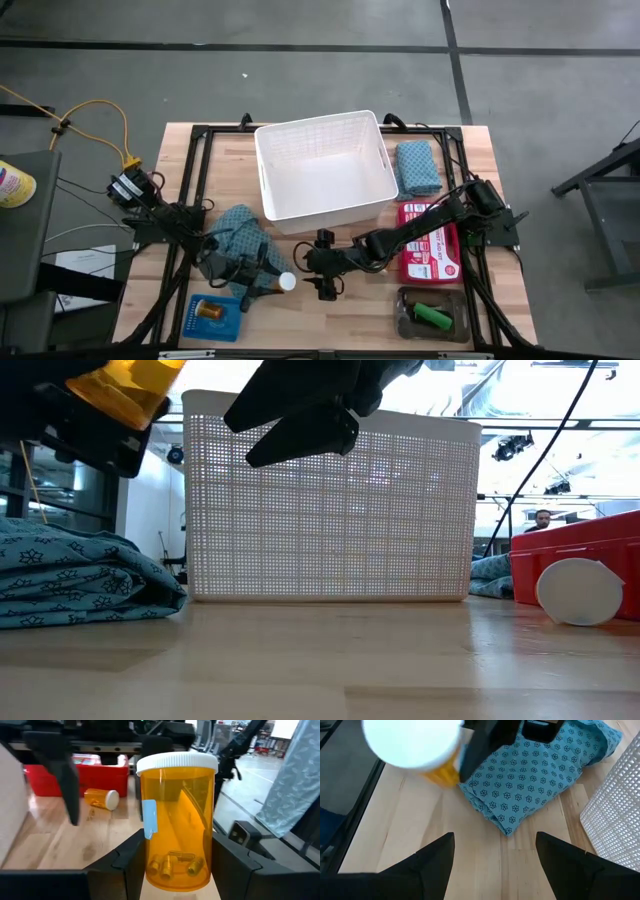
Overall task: Pick & place medical supplies in basket/bin
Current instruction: Put the bottom orange pill bottle into the blue bin
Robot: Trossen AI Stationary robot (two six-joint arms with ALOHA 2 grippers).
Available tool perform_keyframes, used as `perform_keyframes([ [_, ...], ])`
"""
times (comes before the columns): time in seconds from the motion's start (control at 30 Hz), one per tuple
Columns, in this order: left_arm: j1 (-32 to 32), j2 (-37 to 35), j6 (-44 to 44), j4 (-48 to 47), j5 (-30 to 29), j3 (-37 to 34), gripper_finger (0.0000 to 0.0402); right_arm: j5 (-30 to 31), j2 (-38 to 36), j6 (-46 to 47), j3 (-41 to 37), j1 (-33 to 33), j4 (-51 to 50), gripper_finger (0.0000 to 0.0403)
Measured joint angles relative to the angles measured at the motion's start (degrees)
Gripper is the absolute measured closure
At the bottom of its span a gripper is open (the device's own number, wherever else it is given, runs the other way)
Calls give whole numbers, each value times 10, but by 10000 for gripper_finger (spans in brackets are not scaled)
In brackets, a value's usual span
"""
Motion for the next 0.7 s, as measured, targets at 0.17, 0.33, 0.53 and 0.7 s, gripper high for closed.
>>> perform_keyframes([
  [0.17,-31,0,0,0,0,0,226,0,0,0,0,0,0,136],
  [0.33,-78,-5,-3,-2,0,0,226,0,0,0,0,0,0,136],
  [0.53,-150,-41,-7,-26,-15,0,226,0,0,0,0,0,0,136],
  [0.7,-238,-92,-8,-99,-109,0,226,0,0,0,0,0,0,136],
])
